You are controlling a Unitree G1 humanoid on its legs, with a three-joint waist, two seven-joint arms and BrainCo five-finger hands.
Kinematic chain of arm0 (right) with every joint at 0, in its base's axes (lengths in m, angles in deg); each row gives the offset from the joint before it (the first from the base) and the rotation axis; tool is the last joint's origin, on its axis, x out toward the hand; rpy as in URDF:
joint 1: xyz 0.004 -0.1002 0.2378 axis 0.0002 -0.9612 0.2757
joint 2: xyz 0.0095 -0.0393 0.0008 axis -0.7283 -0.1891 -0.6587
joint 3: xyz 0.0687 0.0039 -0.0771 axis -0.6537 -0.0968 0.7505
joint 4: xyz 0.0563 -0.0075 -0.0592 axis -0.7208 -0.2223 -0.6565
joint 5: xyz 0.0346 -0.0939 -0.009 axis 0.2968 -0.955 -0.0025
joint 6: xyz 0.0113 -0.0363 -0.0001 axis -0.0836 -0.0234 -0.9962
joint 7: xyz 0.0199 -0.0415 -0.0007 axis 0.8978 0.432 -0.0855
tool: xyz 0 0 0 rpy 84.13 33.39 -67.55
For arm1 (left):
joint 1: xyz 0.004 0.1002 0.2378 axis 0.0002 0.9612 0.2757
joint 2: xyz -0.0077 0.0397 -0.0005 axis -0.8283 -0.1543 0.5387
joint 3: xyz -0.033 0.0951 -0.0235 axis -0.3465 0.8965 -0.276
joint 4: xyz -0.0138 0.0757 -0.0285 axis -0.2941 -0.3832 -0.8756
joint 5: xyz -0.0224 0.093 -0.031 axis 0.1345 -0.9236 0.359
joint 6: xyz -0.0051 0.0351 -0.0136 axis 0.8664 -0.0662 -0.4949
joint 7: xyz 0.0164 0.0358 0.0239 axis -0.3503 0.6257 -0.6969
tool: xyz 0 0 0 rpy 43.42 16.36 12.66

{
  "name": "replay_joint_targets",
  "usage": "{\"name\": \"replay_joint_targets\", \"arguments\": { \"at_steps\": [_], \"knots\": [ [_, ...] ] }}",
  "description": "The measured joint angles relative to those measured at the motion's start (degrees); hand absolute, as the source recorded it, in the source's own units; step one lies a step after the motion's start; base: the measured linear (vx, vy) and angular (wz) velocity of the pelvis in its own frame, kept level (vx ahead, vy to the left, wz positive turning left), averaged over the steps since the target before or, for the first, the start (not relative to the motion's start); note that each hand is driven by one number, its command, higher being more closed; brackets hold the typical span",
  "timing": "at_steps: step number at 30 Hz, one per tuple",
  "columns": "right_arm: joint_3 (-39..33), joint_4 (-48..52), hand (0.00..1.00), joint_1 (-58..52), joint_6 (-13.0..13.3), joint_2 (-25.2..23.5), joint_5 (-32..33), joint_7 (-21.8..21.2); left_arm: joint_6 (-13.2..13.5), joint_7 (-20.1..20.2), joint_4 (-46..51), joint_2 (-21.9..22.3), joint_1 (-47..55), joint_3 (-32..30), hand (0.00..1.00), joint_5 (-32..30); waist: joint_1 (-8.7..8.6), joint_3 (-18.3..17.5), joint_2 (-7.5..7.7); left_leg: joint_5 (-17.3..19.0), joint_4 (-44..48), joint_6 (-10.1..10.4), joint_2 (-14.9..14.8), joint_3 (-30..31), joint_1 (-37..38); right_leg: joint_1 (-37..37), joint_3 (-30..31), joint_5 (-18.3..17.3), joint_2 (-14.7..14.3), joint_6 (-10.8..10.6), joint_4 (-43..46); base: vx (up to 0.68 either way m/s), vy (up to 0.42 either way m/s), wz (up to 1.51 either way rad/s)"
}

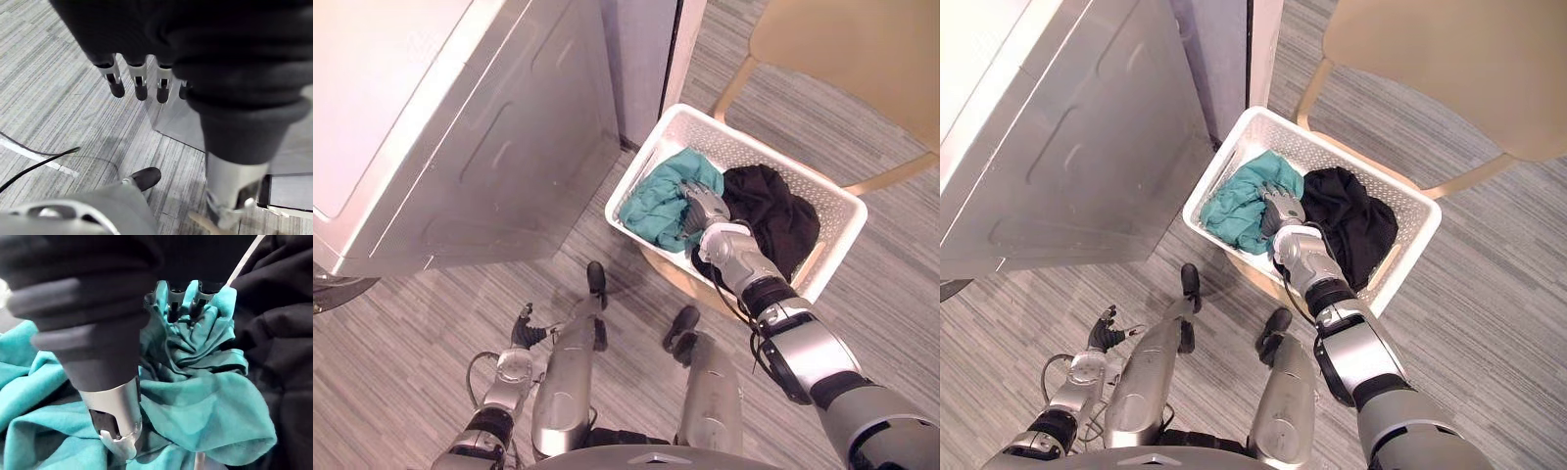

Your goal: Pick up the laundry basket with both hands and put the clothes into the washing machine.

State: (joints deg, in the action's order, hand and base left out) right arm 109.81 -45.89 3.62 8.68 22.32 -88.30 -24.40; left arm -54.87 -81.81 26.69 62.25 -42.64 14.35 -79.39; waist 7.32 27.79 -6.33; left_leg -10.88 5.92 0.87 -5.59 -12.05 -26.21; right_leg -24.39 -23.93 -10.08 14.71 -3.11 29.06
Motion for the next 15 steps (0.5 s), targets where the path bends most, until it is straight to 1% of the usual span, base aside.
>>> {"name": "replay_joint_targets", "arguments": {
  "at_steps": [3,4,7,9,15],
  "knots": [
    [0.2,-1.4,0.00,0.6,-0.1,-0.2,-0.1,0.7,0.0,0.0,0.0,0.9,-1.0,-0.1,0.00,1.0,0.16,0.0,-0.01,0.9,1.7,0.2,-0.1,0.7,-1.6,-0.6,-0.6,-0.3,0.3,0.0,0.6,0.01,-0.024,0.10],
    [0.4,-1.7,1.00,0.9,-0.2,-0.5,0.0,1.1,0.0,-0.1,0.1,1.1,-1.4,-0.2,0.00,1.1,0.16,0.0,-0.01,1.1,2.1,0.2,0.0,0.6,-2.2,-1.1,-0.7,-0.4,0.6,0.0,1.0,0.01,-0.026,0.07],
    [0.7,-3.1,1.00,1.3,-0.5,-0.9,0.0,2.5,0.0,-0.1,1.0,3.0,-1.7,-0.8,0.00,1.1,-0.14,0.0,0.01,1.5,2.9,-0.1,0.1,0.7,-3.3,-1.6,-1.3,-0.5,1.1,0.0,1.6,0.01,-0.026,0.04],
    [0.7,-3.2,1.00,1.1,-0.6,-0.9,0.0,2.7,-0.1,-0.1,1.5,4.3,-1.7,-1.0,0.00,1.0,-0.24,0.0,0.02,1.6,3.0,-0.1,0.0,0.8,-3.4,-1.5,-1.6,-0.6,1.1,0.1,1.6,0.01,-0.033,0.06],
    [0.4,-3.2,1.00,1.5,-0.6,-1.2,0.0,2.7,-0.7,-0.1,2.2,4.7,-1.6,-1.8,0.00,1.1,-0.46,-0.1,0.27,1.6,2.9,-0.2,-0.1,0.3,-3.6,-1.5,-2.0,-0.6,1.3,0.2,1.7,0.02,-0.042,0.04]
  ]
}}
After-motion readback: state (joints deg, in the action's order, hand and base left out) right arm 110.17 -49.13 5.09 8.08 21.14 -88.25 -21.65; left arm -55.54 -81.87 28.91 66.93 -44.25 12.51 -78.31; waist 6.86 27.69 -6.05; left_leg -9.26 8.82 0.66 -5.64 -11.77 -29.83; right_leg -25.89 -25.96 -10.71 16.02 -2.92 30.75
